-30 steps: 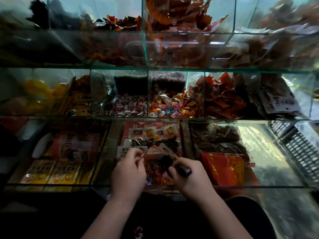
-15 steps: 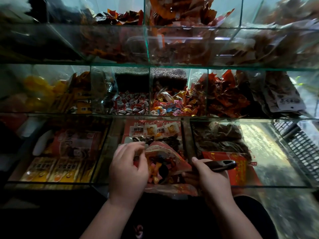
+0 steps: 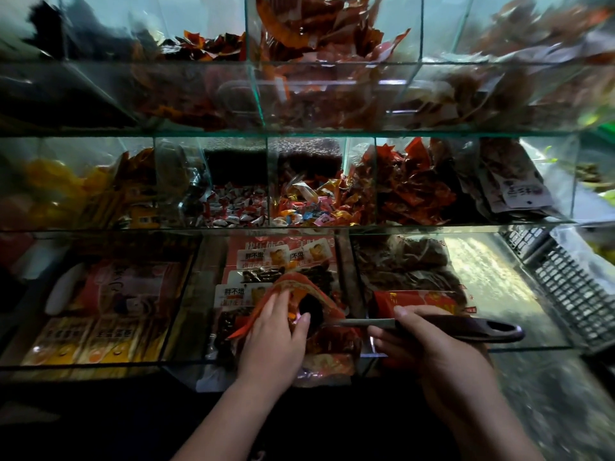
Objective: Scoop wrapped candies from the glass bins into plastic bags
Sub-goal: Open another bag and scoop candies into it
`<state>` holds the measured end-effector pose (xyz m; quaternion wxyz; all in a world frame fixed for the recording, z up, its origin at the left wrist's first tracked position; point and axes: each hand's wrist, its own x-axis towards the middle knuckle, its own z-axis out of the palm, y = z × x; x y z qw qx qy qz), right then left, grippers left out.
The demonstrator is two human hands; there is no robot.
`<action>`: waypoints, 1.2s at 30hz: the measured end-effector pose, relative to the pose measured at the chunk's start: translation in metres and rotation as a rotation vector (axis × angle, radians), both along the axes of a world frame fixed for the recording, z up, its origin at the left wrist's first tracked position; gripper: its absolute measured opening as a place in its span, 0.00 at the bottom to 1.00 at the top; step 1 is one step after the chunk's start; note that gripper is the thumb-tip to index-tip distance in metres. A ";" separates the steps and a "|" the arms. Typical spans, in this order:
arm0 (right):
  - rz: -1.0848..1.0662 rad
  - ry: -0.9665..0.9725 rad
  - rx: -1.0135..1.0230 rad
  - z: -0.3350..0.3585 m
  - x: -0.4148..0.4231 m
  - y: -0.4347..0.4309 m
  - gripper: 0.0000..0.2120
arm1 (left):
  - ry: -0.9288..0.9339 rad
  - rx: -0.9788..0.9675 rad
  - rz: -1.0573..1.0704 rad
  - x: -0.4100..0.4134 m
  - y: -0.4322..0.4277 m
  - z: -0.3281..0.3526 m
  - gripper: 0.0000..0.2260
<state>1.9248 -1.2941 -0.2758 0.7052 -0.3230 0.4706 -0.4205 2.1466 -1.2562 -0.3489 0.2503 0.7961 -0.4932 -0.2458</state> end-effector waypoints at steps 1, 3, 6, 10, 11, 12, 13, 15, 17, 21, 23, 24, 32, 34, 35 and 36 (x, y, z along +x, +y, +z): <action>0.019 -0.015 -0.006 0.004 -0.001 0.003 0.11 | 0.008 -0.013 0.001 -0.002 -0.001 -0.002 0.31; 0.054 -0.040 -0.037 0.012 -0.004 0.009 0.13 | -0.001 -0.050 0.016 -0.006 -0.001 -0.006 0.29; 0.094 -0.056 -0.115 0.022 -0.004 0.019 0.12 | -0.052 -0.147 0.057 -0.012 0.006 -0.008 0.29; 0.083 -0.057 -0.171 0.044 -0.006 0.028 0.13 | -0.113 -0.353 0.068 -0.014 0.012 0.004 0.26; 0.068 -0.068 -0.179 0.052 -0.005 0.029 0.12 | -0.134 -0.403 0.058 -0.013 0.009 0.010 0.25; 0.047 -0.081 -0.189 0.061 -0.004 0.029 0.11 | -0.152 -0.449 0.043 -0.011 0.004 0.017 0.24; 0.019 -0.094 -0.196 0.070 -0.002 0.027 0.10 | -0.171 -0.488 0.025 -0.009 -0.003 0.025 0.24; -0.045 -0.141 -0.178 0.082 0.005 0.017 0.08 | -0.221 -0.540 -0.007 -0.003 -0.026 0.044 0.24; -0.121 -0.249 -0.132 0.089 0.014 0.000 0.06 | -0.261 -0.526 -0.020 0.007 -0.056 0.063 0.24; -0.249 -0.366 -0.043 0.087 0.036 -0.042 0.07 | -0.207 -0.435 -0.038 0.028 -0.113 0.090 0.27; -0.287 -0.385 -0.037 0.082 0.053 -0.063 0.07 | -0.141 -0.408 -0.022 0.036 -0.131 0.097 0.29; -0.290 -0.364 -0.062 0.078 0.063 -0.072 0.07 | -0.084 -0.411 0.006 0.040 -0.136 0.097 0.29; 0.082 0.643 -1.104 0.048 0.098 -0.101 0.05 | 0.110 -0.431 0.251 0.049 -0.107 0.075 0.26; 0.086 0.681 -1.173 0.047 0.093 -0.094 0.05 | 0.090 -0.441 0.248 0.048 -0.101 0.069 0.26; 0.074 0.675 -1.185 0.050 0.090 -0.089 0.05 | 0.079 -0.441 0.240 0.047 -0.100 0.068 0.26; 0.052 0.653 -1.186 0.052 0.086 -0.084 0.05 | 0.072 -0.442 0.229 0.046 -0.099 0.068 0.26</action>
